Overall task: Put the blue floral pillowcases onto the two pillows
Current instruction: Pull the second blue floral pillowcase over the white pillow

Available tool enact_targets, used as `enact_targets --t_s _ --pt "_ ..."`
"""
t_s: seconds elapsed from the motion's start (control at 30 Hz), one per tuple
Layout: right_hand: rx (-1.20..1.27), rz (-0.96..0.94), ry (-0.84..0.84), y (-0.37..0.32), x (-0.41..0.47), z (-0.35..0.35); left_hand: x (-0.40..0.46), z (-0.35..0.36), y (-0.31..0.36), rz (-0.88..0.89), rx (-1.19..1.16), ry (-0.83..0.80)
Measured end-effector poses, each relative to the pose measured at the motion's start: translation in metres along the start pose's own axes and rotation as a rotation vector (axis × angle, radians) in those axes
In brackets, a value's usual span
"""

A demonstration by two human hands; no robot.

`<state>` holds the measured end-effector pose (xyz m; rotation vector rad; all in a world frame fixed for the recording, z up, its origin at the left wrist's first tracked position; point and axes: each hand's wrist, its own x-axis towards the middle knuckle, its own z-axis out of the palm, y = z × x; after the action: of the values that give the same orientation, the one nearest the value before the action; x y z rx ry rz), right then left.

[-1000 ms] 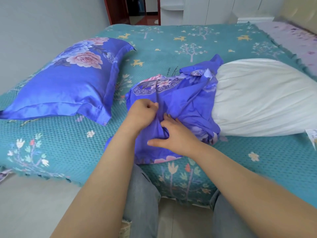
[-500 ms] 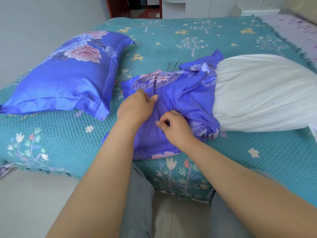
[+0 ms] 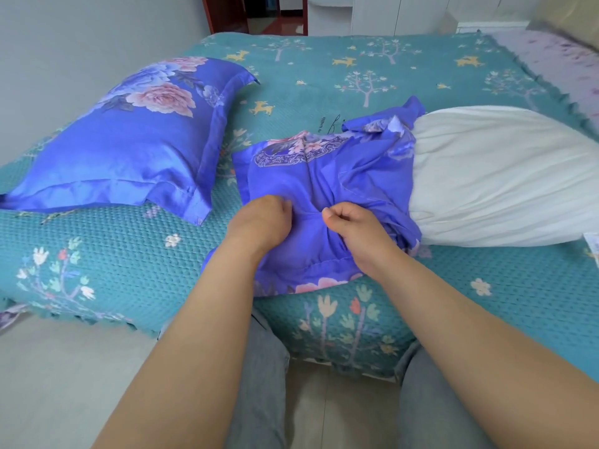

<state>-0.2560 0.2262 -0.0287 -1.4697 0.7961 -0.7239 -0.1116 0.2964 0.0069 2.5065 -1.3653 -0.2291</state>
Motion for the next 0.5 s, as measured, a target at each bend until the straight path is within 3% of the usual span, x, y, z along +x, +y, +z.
enact_targets --t_s 0.13,0.37,0.5 --pt "-0.312 -0.108 -0.049 -0.004 -0.011 0.002 0.001 0.001 -0.003 -0.091 0.031 -0.057" --pt "-0.284 -0.107 -0.080 -0.006 -0.016 0.003 0.003 -0.003 -0.011 -0.089 -0.505 -0.125" --pt "-0.154 -0.009 -0.182 -0.001 -0.020 0.006 0.000 -0.007 -0.013 -0.051 -0.498 -0.088"
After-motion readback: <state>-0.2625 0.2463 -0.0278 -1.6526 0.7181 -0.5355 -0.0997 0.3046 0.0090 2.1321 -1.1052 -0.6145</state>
